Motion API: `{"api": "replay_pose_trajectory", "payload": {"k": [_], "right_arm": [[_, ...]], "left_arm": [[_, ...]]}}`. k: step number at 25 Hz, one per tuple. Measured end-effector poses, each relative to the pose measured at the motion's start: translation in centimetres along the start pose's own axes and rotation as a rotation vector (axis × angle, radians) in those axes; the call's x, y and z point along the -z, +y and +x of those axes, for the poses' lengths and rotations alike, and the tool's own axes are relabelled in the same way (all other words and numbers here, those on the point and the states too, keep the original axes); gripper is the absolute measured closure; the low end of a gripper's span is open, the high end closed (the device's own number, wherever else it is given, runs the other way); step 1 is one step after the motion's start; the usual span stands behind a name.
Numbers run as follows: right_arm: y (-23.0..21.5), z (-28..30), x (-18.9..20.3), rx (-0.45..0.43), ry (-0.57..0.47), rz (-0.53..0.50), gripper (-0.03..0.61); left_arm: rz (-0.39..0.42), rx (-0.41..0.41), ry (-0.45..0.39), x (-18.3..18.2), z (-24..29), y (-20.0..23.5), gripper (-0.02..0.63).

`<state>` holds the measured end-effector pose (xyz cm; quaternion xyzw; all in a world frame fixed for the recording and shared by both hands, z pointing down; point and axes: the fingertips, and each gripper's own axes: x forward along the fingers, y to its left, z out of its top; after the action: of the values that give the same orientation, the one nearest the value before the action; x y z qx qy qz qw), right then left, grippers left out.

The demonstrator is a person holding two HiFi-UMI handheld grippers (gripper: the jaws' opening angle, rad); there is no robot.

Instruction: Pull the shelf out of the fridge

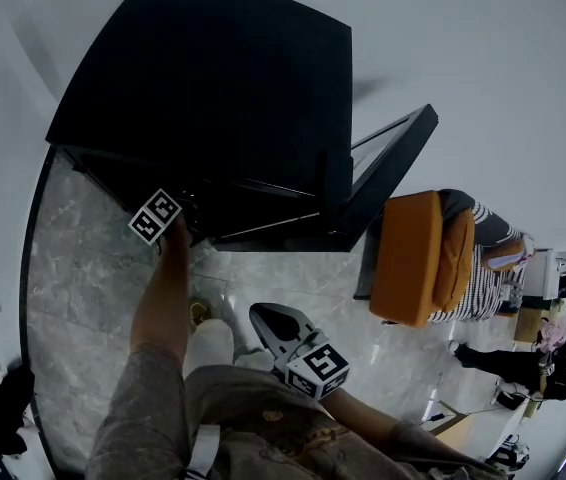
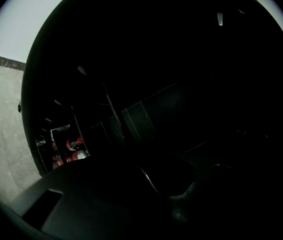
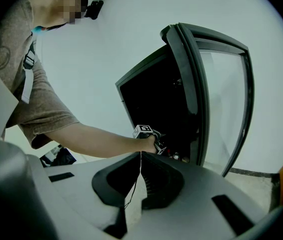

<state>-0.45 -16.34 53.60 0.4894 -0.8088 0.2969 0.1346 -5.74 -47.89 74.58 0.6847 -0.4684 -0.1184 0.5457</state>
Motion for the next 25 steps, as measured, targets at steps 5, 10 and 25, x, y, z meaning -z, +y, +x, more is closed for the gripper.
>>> {"api": "replay_pose_trajectory", "payload": {"k": [5,10,25], "right_arm": [[0.0,-0.5,0.6,0.020,0.011,0.003,0.557],[-0.6,-1.4,1.1,0.059,0.013,0.023,0.557],[-0.7,-2.5,2.1,0.065,0.021,0.032,0.557]], "left_arm": [[0.001,0.058,0.010,-0.1,1.5,-0.4,0.517],[-0.098,0.082,-0.043,-0.8,2.9,-0.8,0.545],[-0.368,0.202,-0.136,-0.8,2.6,-0.9,0.592]]}}
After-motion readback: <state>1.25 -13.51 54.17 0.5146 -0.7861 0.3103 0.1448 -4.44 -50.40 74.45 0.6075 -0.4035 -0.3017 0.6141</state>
